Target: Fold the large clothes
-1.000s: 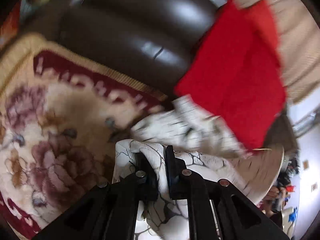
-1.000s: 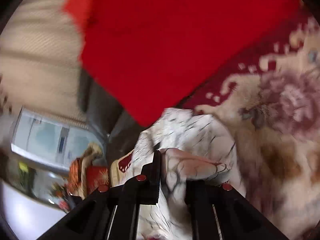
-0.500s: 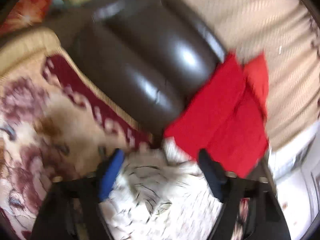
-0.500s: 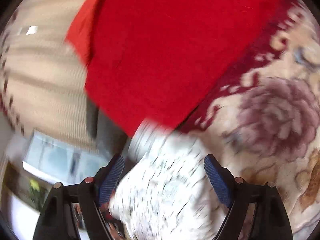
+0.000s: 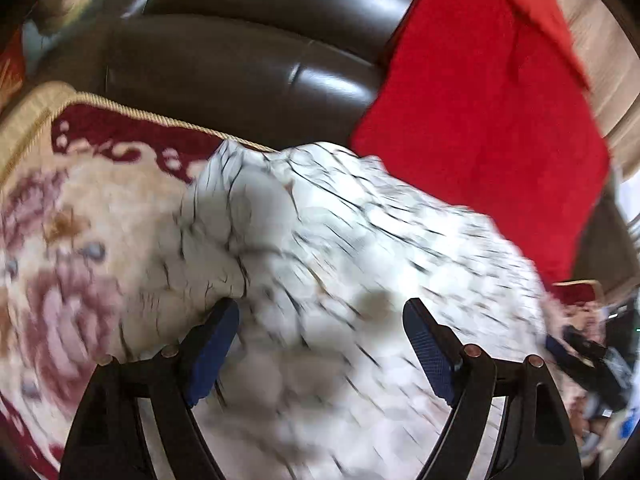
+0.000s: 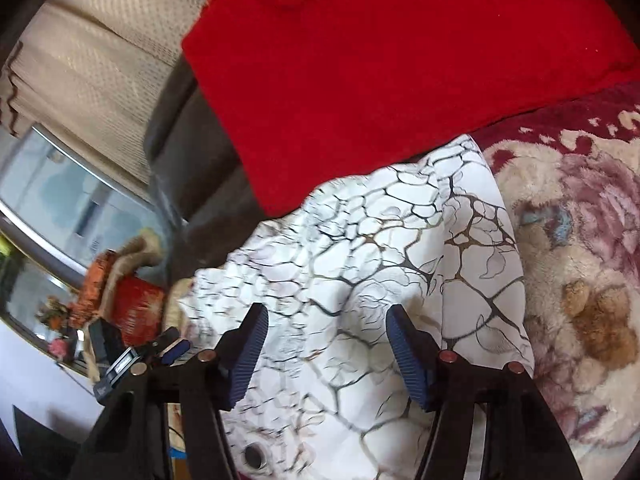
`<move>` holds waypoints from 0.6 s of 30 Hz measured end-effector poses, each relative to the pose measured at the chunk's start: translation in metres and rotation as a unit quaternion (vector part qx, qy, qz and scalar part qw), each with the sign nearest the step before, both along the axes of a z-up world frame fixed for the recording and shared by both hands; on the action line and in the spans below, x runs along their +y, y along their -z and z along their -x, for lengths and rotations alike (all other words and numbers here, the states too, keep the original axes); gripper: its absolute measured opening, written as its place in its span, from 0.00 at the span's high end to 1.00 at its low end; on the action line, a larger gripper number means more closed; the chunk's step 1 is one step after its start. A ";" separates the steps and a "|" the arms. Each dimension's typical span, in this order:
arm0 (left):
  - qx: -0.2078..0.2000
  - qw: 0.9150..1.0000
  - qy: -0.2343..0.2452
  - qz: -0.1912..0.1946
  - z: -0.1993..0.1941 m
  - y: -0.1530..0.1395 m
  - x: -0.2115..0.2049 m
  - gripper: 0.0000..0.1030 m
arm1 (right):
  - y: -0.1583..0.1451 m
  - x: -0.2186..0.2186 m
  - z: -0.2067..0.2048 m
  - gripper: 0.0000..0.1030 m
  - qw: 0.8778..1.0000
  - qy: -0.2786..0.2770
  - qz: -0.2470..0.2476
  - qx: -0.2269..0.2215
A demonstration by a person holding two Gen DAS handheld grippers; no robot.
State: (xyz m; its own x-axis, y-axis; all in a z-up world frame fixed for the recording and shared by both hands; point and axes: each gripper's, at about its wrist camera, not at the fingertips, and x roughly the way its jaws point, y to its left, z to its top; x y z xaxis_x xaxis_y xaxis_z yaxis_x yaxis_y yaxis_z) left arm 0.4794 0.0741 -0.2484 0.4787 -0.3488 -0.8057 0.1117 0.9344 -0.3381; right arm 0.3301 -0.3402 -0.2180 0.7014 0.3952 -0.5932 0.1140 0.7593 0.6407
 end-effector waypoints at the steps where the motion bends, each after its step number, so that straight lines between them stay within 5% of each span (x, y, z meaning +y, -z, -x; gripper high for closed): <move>1: 0.000 1.000 -0.008 -0.020 -0.010 0.005 0.000 0.18 | 0.007 -0.001 -0.006 0.37 1.000 0.005 0.006 0.011; 6: 0.038 0.996 -0.076 -0.038 -0.058 0.030 0.033 0.15 | 0.031 -0.013 -0.020 0.43 0.998 0.028 0.017 0.045; 10: 0.007 0.994 -0.107 -0.036 -0.060 0.013 0.045 0.16 | 0.013 -0.010 -0.025 0.42 0.999 0.033 0.026 0.023; 13: -0.054 0.992 -0.114 0.004 -0.038 -0.017 0.052 0.16 | -0.001 -0.001 -0.038 0.42 0.999 0.028 0.042 0.008; 15: -0.056 0.993 -0.100 0.020 -0.032 -0.023 0.046 0.16 | -0.005 0.005 -0.052 0.42 0.999 0.030 0.044 0.007; 18: -0.028 0.997 -0.064 -0.027 -0.024 -0.012 0.026 0.16 | -0.001 0.005 -0.073 0.42 0.997 0.047 0.057 0.033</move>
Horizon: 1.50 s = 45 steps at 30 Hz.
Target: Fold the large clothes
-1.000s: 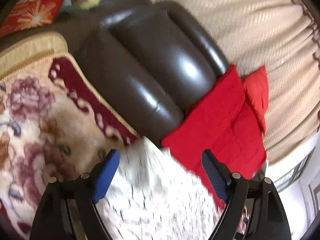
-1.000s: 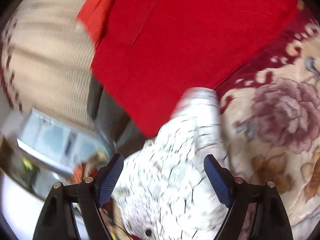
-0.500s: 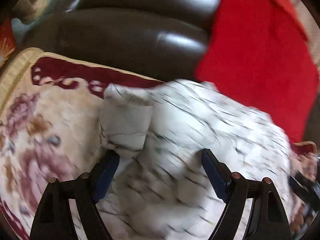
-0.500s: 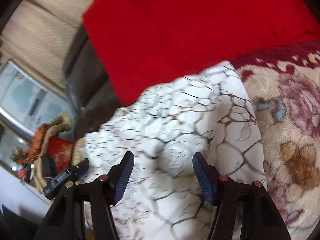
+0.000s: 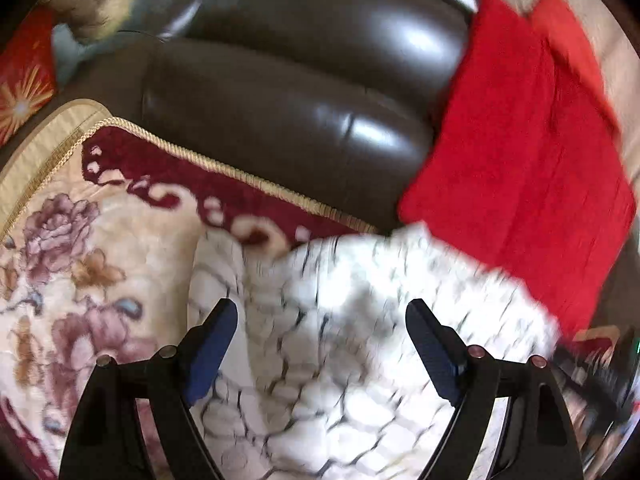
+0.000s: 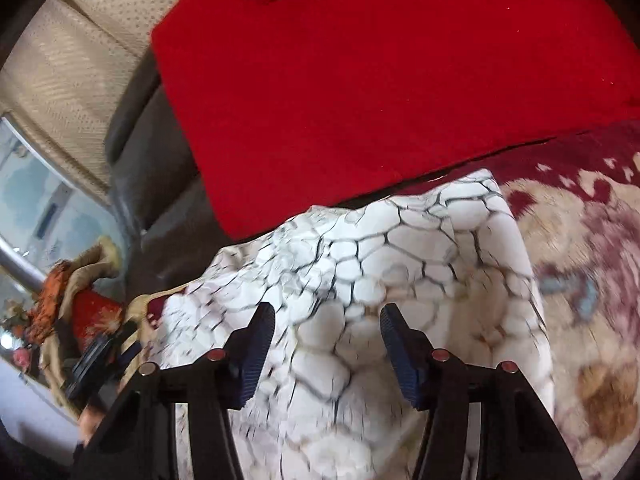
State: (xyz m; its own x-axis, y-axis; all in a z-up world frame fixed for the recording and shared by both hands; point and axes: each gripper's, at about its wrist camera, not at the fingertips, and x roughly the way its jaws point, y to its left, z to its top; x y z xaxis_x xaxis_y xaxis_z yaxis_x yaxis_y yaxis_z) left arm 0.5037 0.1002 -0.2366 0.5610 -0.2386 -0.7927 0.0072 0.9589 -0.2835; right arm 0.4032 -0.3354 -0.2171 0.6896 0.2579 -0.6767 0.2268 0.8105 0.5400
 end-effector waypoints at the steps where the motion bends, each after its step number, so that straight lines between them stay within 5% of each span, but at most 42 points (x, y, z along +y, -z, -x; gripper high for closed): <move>1: 0.016 0.998 0.005 -0.053 -0.003 0.010 -0.006 0.16 | 0.007 -0.001 -0.008 0.42 1.000 0.002 0.003 0.017; 3: 0.063 0.993 0.002 -0.097 -0.015 0.034 -0.008 0.15 | 0.022 -0.002 -0.020 0.42 0.999 0.005 -0.002 0.046; 5: 0.097 0.994 -0.019 -0.041 -0.016 0.047 0.007 0.15 | 0.022 -0.005 -0.018 0.42 0.999 0.010 -0.015 0.042; 8: 0.075 0.996 -0.040 -0.012 -0.001 0.032 0.019 0.15 | 0.006 -0.005 0.004 0.42 0.999 0.012 -0.009 0.029; 12: 0.027 1.000 -0.006 0.005 0.041 0.003 0.029 0.15 | -0.015 0.002 0.047 0.42 1.000 -0.018 0.011 0.001; 18: 0.007 1.000 0.006 -0.006 0.124 -0.010 0.032 0.15 | -0.034 0.014 0.124 0.42 0.999 -0.045 0.010 -0.025; 22: 0.007 0.999 0.007 -0.031 0.147 0.003 0.025 0.15 | -0.018 0.023 0.151 0.42 0.999 -0.048 0.007 -0.010; 25: 0.029 0.998 -0.017 -0.056 0.137 0.031 0.028 0.14 | 0.008 0.021 0.155 0.42 0.999 -0.038 -0.010 0.006; 28: 0.062 0.997 -0.039 -0.015 0.135 0.041 0.040 0.14 | 0.009 0.022 0.157 0.42 0.999 -0.037 -0.007 0.006; 32: 0.028 0.998 -0.040 -0.042 0.152 0.017 0.041 0.14 | -0.008 0.025 0.169 0.42 0.999 -0.033 -0.003 0.002; 36: 0.002 1.000 -0.018 -0.025 0.174 0.004 0.035 0.14 | -0.016 0.027 0.175 0.42 0.999 -0.030 -0.006 -0.019; 40: 0.053 0.996 -0.024 -0.061 0.169 0.034 0.031 0.14 | 0.016 0.025 0.165 0.48 0.999 -0.027 -0.020 0.043; 42: 0.088 0.995 -0.038 -0.036 0.165 0.048 0.036 0.14 | 0.021 0.020 0.165 0.53 0.998 -0.014 -0.036 0.049; 45: 0.080 0.996 -0.044 -0.021 0.166 0.036 0.040 0.15 | 0.011 0.017 0.162 0.53 0.997 -0.011 -0.045 0.059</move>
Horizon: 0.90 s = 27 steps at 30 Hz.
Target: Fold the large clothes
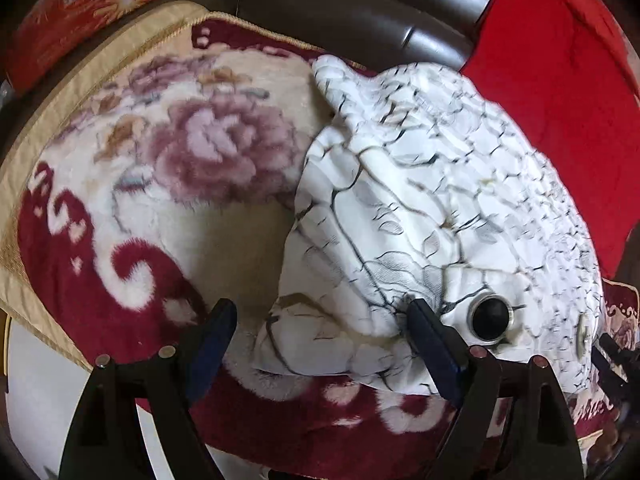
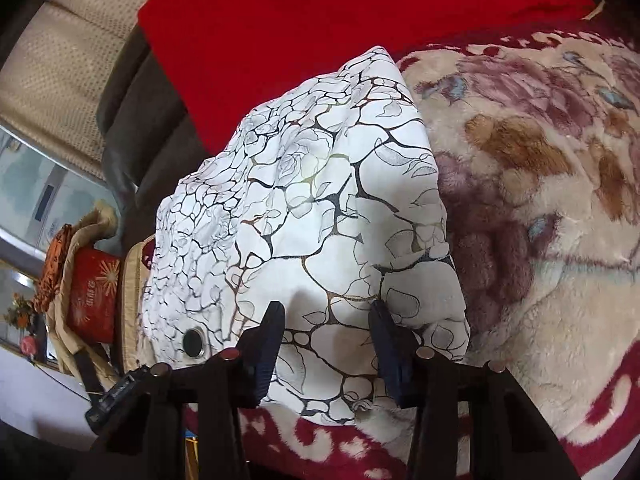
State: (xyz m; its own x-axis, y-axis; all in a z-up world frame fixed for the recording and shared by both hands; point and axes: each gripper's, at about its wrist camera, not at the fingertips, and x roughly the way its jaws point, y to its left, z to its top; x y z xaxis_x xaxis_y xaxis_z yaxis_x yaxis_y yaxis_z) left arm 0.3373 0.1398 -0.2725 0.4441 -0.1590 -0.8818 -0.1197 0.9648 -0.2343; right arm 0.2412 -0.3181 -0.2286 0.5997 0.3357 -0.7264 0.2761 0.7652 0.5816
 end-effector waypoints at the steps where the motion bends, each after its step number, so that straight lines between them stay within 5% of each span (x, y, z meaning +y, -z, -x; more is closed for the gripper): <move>1: -0.012 1.000 0.005 -0.002 0.000 -0.010 -0.001 0.15 | -0.007 -0.001 -0.001 0.51 1.000 0.000 -0.006 -0.005; 5: -0.049 0.998 0.025 0.014 -0.012 -0.043 -0.016 0.15 | -0.030 0.000 -0.010 0.52 0.999 0.005 -0.002 -0.035; 9: -0.062 0.997 0.044 -0.020 -0.049 -0.056 -0.047 0.15 | -0.044 -0.002 -0.039 0.52 0.998 0.026 0.003 -0.052; 12: -0.039 0.998 0.049 -0.028 -0.084 -0.042 -0.069 0.15 | -0.036 -0.007 -0.061 0.52 0.998 0.055 0.002 -0.043; 17: 0.026 0.998 0.044 -0.040 -0.118 0.007 -0.087 0.13 | 0.019 -0.020 -0.092 0.49 0.995 0.088 -0.033 0.027; 21: 0.011 0.998 0.055 -0.029 -0.110 -0.004 -0.081 0.13 | 0.013 -0.012 -0.086 0.48 0.996 0.084 -0.008 -0.003; 27: -0.041 0.998 0.046 0.006 -0.048 -0.041 -0.035 0.13 | -0.011 -0.002 -0.052 0.46 0.991 0.073 -0.016 -0.113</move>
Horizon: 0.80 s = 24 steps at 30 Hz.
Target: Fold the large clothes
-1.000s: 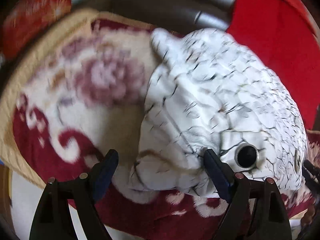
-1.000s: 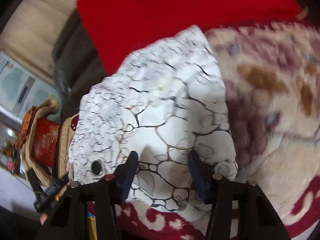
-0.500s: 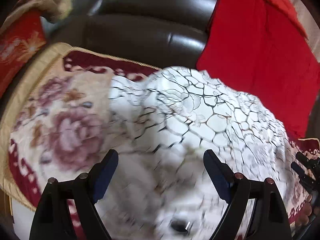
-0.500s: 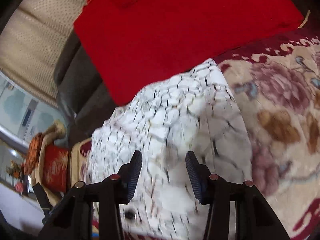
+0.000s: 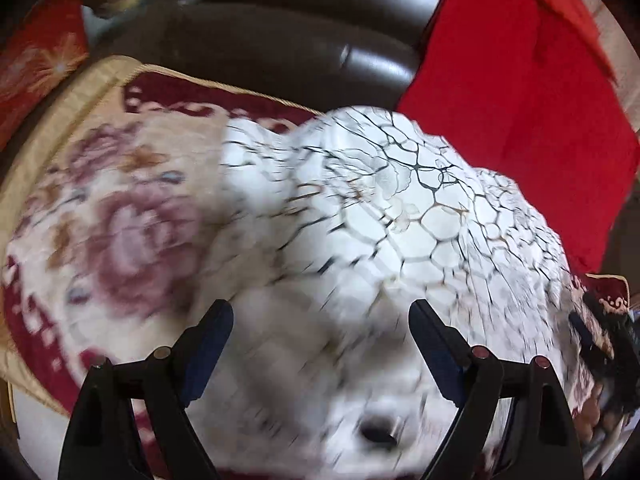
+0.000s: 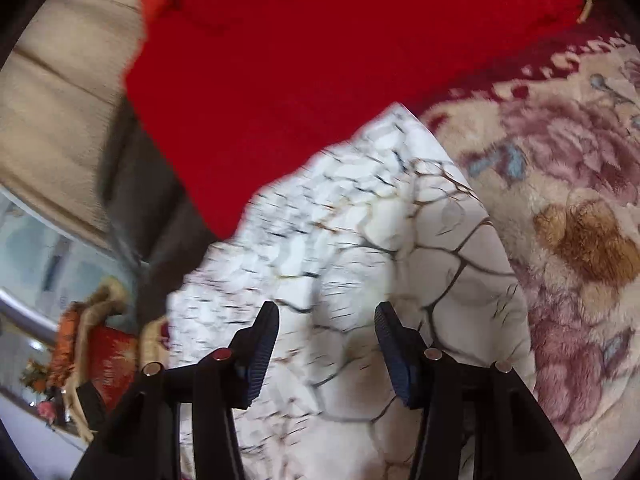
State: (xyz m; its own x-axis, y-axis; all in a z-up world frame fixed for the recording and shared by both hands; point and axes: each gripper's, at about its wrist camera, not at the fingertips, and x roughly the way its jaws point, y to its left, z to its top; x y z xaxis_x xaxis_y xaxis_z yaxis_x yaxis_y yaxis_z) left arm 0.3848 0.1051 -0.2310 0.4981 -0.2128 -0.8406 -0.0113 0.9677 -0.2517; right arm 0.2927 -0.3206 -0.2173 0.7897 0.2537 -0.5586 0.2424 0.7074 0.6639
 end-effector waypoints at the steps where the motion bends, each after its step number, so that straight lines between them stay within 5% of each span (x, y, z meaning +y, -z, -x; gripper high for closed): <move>1: -0.008 1.000 -0.006 0.003 0.015 -0.004 0.010 0.13 | -0.008 0.004 0.004 0.46 1.000 -0.006 0.016 -0.015; 7: 0.003 0.995 -0.074 0.065 0.074 0.009 0.053 0.13 | -0.020 0.019 0.018 0.45 0.998 -0.043 0.008 -0.051; 12: 0.013 0.977 -0.141 0.158 0.101 0.043 0.066 0.13 | -0.015 0.033 0.025 0.45 0.997 -0.066 0.009 -0.043; 14: 0.022 0.972 -0.144 0.183 0.099 0.053 0.062 0.13 | -0.009 0.034 0.023 0.45 0.998 -0.062 0.017 -0.025; 18: 0.032 0.968 -0.152 0.199 0.084 0.066 0.054 0.13 | 0.034 0.024 0.002 0.54 0.994 -0.059 -0.032 0.080; 24: 0.024 0.962 -0.154 0.226 0.072 0.060 0.050 0.13 | 0.030 0.030 0.001 0.58 0.995 -0.060 -0.002 0.077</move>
